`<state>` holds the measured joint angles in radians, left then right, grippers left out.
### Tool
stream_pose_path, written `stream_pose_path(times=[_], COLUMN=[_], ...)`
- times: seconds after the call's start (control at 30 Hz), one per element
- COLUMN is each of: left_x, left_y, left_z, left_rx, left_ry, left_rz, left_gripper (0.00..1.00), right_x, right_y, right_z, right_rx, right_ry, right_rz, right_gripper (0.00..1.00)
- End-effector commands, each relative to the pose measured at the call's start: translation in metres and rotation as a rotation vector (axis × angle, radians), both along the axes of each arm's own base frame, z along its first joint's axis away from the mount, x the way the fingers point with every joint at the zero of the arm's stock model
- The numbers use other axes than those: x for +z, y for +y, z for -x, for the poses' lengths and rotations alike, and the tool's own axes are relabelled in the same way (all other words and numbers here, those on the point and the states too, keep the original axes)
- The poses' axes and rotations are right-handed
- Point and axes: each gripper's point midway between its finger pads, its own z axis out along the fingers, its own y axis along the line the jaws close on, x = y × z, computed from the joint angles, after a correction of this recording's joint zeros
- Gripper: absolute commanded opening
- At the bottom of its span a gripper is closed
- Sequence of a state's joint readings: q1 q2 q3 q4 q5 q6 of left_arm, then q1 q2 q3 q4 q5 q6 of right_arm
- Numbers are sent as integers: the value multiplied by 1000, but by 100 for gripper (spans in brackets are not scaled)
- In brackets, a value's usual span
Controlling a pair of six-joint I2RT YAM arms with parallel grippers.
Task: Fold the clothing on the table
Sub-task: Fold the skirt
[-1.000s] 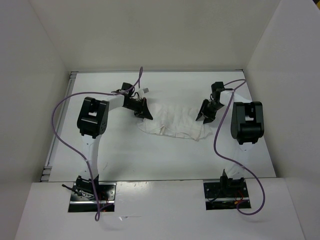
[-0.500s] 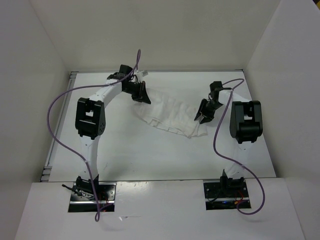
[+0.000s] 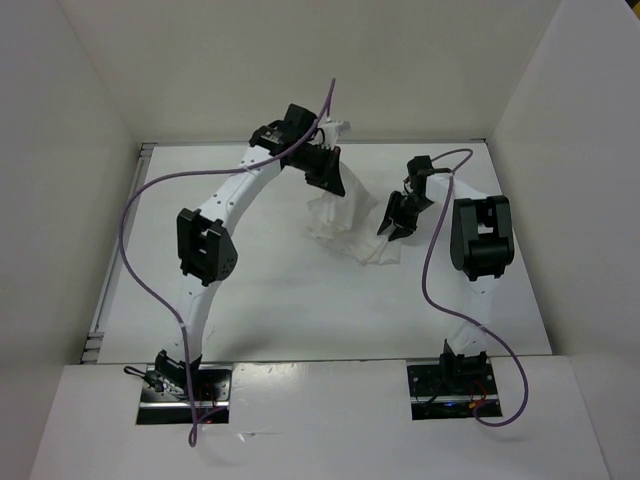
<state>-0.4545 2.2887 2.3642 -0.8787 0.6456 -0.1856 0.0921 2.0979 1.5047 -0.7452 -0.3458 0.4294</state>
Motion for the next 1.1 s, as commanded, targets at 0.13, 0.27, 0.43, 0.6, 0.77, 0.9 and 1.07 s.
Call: stream_pose_path(times=[0.13, 0.27, 0.43, 0.6, 0.77, 0.9, 1.07], left_x=[-54, -65, -63, -67, -59, -63, -85], left_y=[-20, -20, -34, -53, -75, -79, -81], left_z=[3, -4, 1, 15, 29, 27, 27], left_rx=[-16, -3, -9, -61, -102, -68, -44], left_ry=[84, 85, 96, 149, 157, 124, 122], left_rz=[-117, -138, -121, -69, -24, -70, -139], left_gripper=[0, 0, 0, 0, 0, 1, 18], right_x=[-8, -8, -9, -9, -4, 7, 20], right_y=[4, 4, 3, 3, 5, 4, -2], right_z=[-10, -10, -7, -7, -8, -9, -8], right_rx=[32, 32, 41, 41, 43, 41, 28], right_ry=[-16, -16, -11, -11, -19, -41, -63], right_rz=[19, 19, 22, 22, 12, 19, 29], right_gripper=[48, 48, 48, 48, 48, 48, 48])
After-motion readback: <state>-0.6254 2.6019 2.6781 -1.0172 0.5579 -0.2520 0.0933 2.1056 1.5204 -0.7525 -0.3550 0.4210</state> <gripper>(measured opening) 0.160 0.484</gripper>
